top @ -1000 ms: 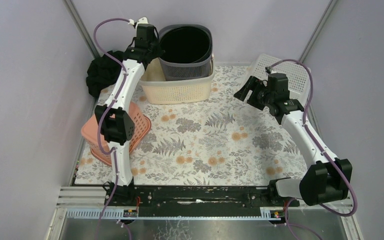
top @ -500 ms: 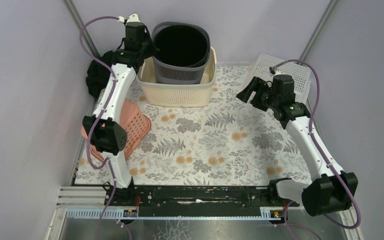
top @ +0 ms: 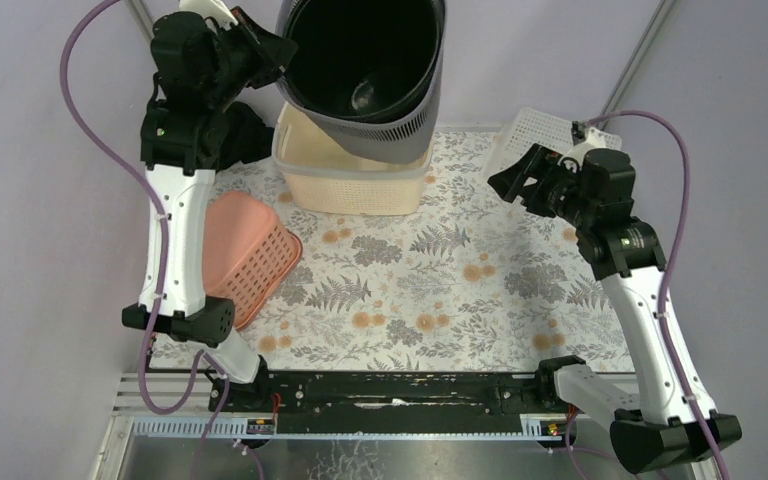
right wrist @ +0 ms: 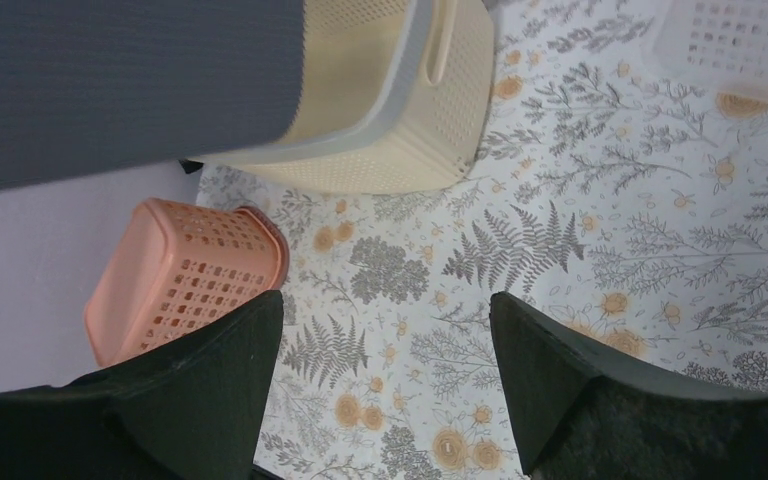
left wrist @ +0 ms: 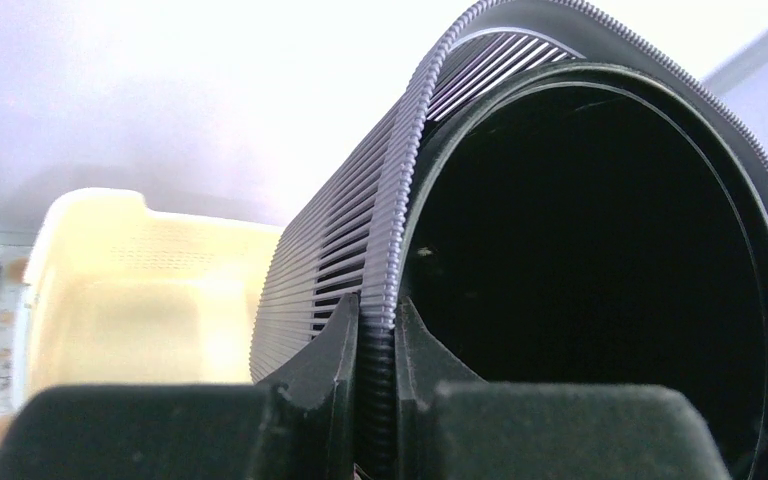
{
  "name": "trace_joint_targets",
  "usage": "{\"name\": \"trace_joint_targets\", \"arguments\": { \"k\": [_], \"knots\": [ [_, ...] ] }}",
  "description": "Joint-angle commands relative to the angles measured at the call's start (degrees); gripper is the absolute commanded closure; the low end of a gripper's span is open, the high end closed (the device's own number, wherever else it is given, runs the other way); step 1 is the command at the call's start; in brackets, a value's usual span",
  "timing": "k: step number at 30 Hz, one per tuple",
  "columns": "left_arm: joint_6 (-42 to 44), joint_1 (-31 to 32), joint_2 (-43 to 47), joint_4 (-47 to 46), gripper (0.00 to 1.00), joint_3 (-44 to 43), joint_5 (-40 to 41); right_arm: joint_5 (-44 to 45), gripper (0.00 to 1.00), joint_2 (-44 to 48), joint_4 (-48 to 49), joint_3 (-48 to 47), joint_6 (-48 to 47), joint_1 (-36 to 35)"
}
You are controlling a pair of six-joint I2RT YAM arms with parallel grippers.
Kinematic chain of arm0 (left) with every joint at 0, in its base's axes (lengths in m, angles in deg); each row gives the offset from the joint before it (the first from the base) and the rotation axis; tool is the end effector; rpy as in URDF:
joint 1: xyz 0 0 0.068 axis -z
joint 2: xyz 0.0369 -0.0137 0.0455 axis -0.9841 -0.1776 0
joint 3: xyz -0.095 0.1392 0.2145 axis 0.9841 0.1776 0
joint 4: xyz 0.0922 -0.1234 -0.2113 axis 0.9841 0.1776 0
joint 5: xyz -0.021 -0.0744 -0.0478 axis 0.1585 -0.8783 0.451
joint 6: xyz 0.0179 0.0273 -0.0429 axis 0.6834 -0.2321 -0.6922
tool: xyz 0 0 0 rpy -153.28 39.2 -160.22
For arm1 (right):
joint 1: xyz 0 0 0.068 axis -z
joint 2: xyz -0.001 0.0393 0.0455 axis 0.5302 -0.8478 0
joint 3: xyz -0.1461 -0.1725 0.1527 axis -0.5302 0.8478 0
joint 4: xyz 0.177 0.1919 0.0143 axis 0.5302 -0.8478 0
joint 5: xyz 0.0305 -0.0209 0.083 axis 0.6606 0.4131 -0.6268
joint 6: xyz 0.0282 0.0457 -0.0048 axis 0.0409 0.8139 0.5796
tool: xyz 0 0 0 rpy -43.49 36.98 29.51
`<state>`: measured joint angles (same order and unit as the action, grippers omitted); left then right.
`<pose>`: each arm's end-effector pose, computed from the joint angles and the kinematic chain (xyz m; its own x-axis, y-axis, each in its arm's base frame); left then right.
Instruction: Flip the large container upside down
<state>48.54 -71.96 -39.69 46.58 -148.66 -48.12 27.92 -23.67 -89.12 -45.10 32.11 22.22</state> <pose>0.2992 -0.0466 0.5743 -0.1633 -0.5008 -0.8500 0.2385 0.8160 -0.5266 0.2126 0.0455 0.4143 -0.4373 0.4079 -0.8015 -0.2059 0.8221 0.5308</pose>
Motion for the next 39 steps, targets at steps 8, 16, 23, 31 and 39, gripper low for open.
{"name": "trace_joint_targets", "arguments": {
  "k": [8, 16, 23, 31, 39],
  "knots": [
    [-3.0, -0.4, 16.7, 4.1, 1.00, 12.4, -21.3, 2.5, 0.17, 5.7, -10.6, -14.0, -2.8, -0.2],
    [0.7, -0.3, 31.1, 5.3, 1.00, 33.8, -19.4, 0.1, 0.18, 7.0, -13.0, -14.3, -2.9, -0.2],
    [3.3, -0.3, 37.2, -0.3, 1.00, 50.8, -16.8, -5.0, 0.20, 4.5, -13.1, -12.9, -3.4, -0.2],
    [4.4, 2.8, 36.2, -9.1, 1.00, 62.0, -14.0, -8.6, 0.22, -0.9, -14.8, -14.9, -5.7, -0.2],
    [7.9, 11.0, 32.5, -18.1, 1.00, 63.6, -6.3, -10.7, 0.24, -5.0, -14.8, -18.3, -6.7, -0.8]
  ]
}}
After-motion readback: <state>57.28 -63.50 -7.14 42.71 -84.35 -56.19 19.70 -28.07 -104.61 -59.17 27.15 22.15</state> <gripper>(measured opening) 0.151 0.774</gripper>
